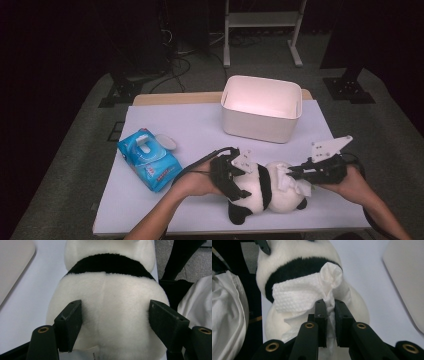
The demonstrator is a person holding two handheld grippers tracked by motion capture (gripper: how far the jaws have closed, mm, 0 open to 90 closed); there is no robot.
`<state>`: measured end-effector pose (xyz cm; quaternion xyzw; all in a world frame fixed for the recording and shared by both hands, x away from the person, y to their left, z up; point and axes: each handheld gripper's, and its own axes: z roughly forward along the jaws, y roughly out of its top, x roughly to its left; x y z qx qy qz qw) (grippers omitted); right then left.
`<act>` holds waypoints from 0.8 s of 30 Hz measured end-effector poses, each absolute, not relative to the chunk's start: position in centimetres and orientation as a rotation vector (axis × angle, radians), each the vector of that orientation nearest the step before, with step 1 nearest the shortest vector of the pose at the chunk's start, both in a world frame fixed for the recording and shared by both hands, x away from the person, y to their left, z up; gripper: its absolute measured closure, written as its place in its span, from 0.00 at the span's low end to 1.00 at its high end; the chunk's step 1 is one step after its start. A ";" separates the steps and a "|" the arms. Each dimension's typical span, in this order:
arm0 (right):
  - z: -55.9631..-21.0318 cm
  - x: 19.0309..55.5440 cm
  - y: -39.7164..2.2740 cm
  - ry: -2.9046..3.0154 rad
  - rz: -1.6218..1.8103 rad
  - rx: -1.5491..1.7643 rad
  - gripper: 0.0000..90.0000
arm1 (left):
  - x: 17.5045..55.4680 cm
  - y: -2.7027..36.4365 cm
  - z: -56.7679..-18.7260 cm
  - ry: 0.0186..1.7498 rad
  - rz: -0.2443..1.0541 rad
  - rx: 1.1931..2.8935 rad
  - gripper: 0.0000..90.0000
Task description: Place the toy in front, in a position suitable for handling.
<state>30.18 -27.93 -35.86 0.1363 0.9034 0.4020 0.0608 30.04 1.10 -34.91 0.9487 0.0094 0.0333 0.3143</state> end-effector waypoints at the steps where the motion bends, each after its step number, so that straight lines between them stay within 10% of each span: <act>1: -35.8 30.4 -27.5 2.741 1.218 0.402 0.90 | 30.1 1.1 -34.9 0.023 0.088 2.501 0.31; 24: -36.7 30.5 -32.1 2.745 1.071 0.589 0.90 | 30.0 1.2 -35.0 0.021 0.079 2.487 0.32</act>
